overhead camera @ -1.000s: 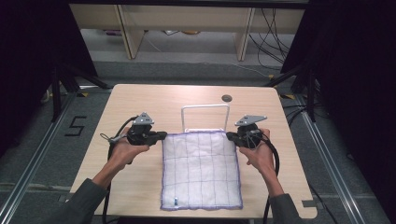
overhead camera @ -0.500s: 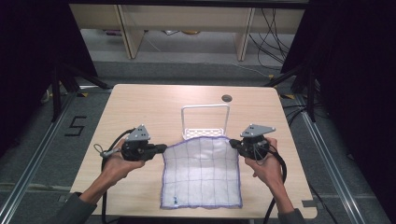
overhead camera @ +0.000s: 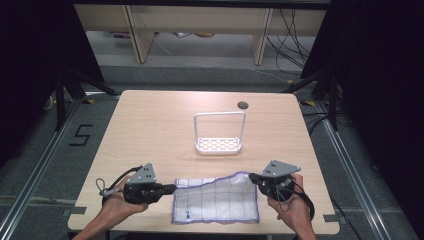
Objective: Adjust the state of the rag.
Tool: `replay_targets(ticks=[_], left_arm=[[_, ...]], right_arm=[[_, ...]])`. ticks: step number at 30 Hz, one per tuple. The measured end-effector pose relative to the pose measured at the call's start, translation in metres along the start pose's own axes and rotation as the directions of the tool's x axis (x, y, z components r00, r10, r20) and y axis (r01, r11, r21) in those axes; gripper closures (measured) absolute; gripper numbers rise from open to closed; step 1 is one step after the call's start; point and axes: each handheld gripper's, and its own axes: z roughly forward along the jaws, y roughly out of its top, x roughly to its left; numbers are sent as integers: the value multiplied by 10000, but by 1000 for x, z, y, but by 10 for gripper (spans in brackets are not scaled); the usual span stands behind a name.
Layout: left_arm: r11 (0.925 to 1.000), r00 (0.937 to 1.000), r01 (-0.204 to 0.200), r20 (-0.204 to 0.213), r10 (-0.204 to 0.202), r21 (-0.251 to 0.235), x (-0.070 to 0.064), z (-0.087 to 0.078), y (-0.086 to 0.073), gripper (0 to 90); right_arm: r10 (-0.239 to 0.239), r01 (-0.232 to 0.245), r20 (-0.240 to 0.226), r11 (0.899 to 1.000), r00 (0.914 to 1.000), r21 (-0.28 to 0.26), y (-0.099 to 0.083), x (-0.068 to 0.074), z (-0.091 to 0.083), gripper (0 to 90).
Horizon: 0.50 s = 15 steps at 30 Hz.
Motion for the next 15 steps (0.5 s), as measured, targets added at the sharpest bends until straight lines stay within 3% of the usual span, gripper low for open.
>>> replay_targets(ticks=[4,11,12,15], left_arm=[[9986,9997,-132,228,121,519,-9,9,-15,887],[9971,9989,-84,473,48,750,-17,16,-25,885],[9948,9985,-372,434,332,949,-19,17,-27,885],[9921,9974,-448,614,378,1173,-28,22,-33,883]], right_arm=[[127,-126,-101,9998,9999,138,-16,9,0,885],[203,-181,-464,9988,9987,464,-33,18,1,881],[190,-174,-373,9989,9991,429,-37,19,1,880],[506,-472,-530,9968,9973,639,-46,22,2,875]])
